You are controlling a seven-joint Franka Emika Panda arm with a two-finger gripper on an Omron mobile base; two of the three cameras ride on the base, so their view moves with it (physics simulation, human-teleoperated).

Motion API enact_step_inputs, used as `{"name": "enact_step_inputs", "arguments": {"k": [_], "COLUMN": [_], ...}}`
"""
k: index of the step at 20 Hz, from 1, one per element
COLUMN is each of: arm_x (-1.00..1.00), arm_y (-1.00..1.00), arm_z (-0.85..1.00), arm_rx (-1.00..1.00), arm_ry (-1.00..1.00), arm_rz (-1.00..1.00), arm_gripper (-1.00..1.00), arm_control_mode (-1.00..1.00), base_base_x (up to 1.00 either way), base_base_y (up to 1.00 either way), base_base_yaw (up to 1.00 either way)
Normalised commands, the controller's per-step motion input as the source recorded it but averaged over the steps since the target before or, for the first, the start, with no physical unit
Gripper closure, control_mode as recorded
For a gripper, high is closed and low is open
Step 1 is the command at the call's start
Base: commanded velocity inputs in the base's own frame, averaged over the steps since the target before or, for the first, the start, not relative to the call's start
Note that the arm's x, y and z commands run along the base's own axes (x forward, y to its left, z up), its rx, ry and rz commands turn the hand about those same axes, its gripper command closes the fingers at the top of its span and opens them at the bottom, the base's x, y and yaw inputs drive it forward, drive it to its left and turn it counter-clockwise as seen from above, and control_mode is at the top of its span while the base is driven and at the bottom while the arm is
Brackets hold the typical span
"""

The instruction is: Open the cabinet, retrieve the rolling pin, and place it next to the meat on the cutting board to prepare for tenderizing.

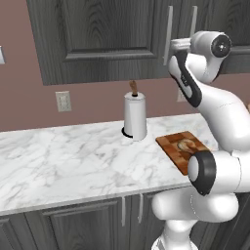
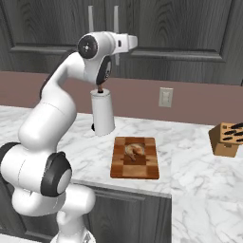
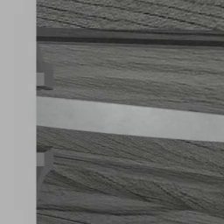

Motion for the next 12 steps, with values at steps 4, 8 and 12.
{"name": "enact_step_inputs", "arguments": {"k": [4,8,12], "arm_x": [0.0,0.0,0.0], "arm_y": [0.01,0.0,0.0], "arm_z": [-0.04,-0.04,0.0], "arm_rx": [0.0,0.0,0.0], "arm_ry": [0.09,0.04,0.0], "arm_rz": [0.0,0.0,0.0], "arm_gripper": [1.0,1.0,1.0], "arm_control_mode": [-1.0,-1.0,-1.0], "base_base_x": [0.0,0.0,0.0], "base_base_y": [0.0,0.0,0.0], "base_base_yaw": [0.0,0.0,0.0]}}
